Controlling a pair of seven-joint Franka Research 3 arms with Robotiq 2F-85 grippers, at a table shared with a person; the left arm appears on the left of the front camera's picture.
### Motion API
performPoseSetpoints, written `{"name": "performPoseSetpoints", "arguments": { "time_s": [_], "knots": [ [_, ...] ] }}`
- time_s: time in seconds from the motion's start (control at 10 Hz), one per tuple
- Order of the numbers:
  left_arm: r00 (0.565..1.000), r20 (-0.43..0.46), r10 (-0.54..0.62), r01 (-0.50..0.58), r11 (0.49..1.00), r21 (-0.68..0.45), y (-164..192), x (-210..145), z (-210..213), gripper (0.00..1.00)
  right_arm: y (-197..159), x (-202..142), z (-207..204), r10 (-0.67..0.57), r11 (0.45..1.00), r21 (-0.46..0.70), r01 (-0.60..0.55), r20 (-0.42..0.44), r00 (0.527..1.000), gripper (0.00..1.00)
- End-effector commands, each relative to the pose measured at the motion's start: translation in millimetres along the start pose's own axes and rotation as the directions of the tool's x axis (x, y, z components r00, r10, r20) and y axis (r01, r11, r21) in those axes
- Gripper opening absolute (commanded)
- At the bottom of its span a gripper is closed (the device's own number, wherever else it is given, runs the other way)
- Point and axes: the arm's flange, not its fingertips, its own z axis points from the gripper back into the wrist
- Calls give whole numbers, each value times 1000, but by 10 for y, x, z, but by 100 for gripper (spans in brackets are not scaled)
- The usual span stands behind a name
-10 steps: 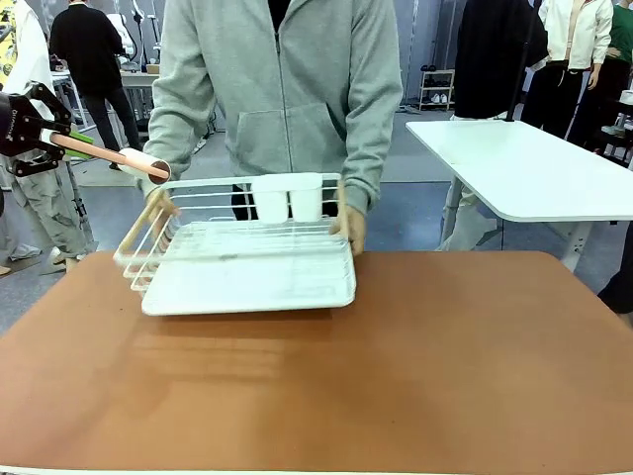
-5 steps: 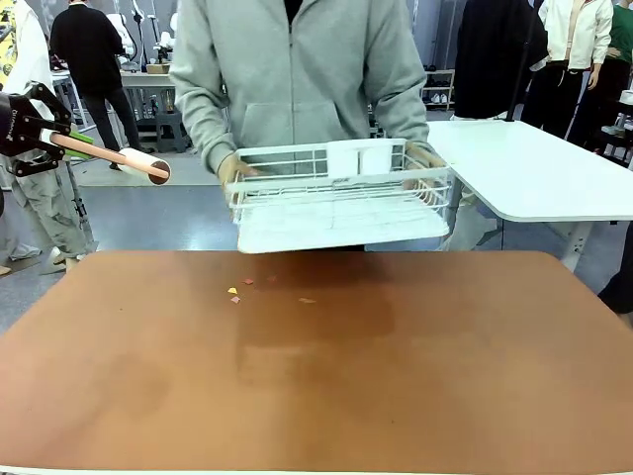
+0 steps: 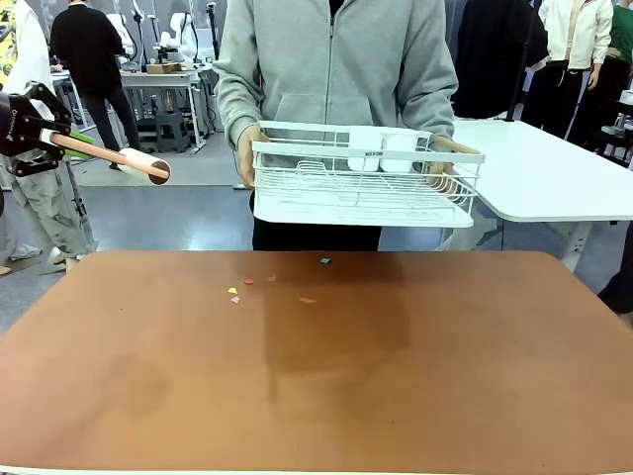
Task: Clean the table.
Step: Clean the table with the Lint Roller when the human lifts the Dish drying rack.
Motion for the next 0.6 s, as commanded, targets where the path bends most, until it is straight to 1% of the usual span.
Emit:
{"name": "performPoseSetpoints", "arguments": {
  "time_s": [0.0, 0.5],
  "knots": [
    [1000, 2, -1, 1, 1000, -2, -10, 2, 4, 0, 26, -36, -5, 9, 1000, 13, -9, 2, 1000, 100],
    [1000, 2, -1, 1, 1000, -2, -10, 2, 4, 0, 26, -36, -5, 9, 1000, 13, -9, 2, 1000, 100]
  ]
}}
